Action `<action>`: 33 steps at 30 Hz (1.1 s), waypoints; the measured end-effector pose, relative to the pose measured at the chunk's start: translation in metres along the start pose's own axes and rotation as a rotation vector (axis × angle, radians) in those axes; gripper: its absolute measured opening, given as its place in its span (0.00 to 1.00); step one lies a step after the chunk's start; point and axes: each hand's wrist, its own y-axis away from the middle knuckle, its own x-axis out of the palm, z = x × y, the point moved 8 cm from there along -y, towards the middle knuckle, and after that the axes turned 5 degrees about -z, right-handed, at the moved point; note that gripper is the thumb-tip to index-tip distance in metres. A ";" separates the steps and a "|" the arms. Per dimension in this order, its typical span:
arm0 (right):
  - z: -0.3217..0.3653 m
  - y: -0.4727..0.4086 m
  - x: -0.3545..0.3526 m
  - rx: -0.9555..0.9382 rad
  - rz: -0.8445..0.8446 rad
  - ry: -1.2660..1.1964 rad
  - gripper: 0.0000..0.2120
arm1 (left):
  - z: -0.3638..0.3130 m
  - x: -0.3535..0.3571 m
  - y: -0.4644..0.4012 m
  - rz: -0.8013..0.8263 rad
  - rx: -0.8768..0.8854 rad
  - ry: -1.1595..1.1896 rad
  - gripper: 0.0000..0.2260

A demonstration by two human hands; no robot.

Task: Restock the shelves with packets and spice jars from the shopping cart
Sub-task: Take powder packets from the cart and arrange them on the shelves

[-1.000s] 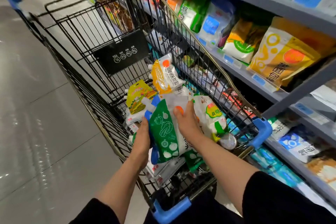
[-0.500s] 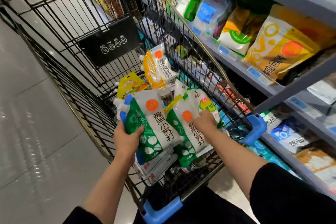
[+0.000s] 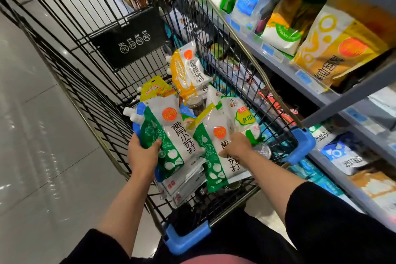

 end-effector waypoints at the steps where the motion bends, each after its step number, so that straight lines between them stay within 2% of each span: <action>1: 0.002 0.002 0.002 -0.023 0.029 -0.005 0.24 | -0.001 0.000 0.001 0.008 -0.002 0.011 0.20; 4: 0.014 0.011 -0.003 -0.126 0.018 -0.070 0.22 | -0.005 0.001 0.004 0.026 -0.004 0.069 0.18; 6: 0.018 0.016 -0.017 -0.186 -0.057 -0.151 0.15 | -0.010 0.000 0.008 0.056 -0.002 0.142 0.15; 8: 0.017 0.025 -0.040 -0.184 -0.162 -0.287 0.10 | -0.022 0.000 0.013 0.114 0.019 0.214 0.15; 10: 0.016 0.037 -0.066 -0.184 -0.269 -0.411 0.10 | -0.038 0.003 0.018 0.184 0.061 0.258 0.16; 14: 0.014 0.088 -0.126 -0.241 -0.522 -0.517 0.09 | -0.081 0.019 0.035 0.376 0.144 0.337 0.16; 16: 0.000 0.126 -0.152 -0.239 -0.657 -0.599 0.03 | -0.109 0.034 0.050 0.490 0.216 0.365 0.16; 18: -0.024 0.169 -0.172 -0.207 -0.807 -0.708 0.10 | -0.137 0.055 0.074 0.627 0.296 0.386 0.16; 24: -0.112 0.274 -0.203 -0.098 -1.105 -0.862 0.15 | -0.181 0.120 0.183 0.988 0.404 0.444 0.17; 27: -0.157 0.300 -0.207 -0.031 -1.172 -0.981 0.18 | -0.177 0.143 0.238 1.095 0.421 0.419 0.16; 31: -0.220 0.296 -0.210 0.044 -1.170 -1.035 0.12 | -0.154 0.175 0.283 1.142 0.406 0.356 0.16; 33: -0.243 0.288 -0.214 0.038 -1.145 -1.024 0.16 | -0.137 0.193 0.298 1.146 0.407 0.313 0.16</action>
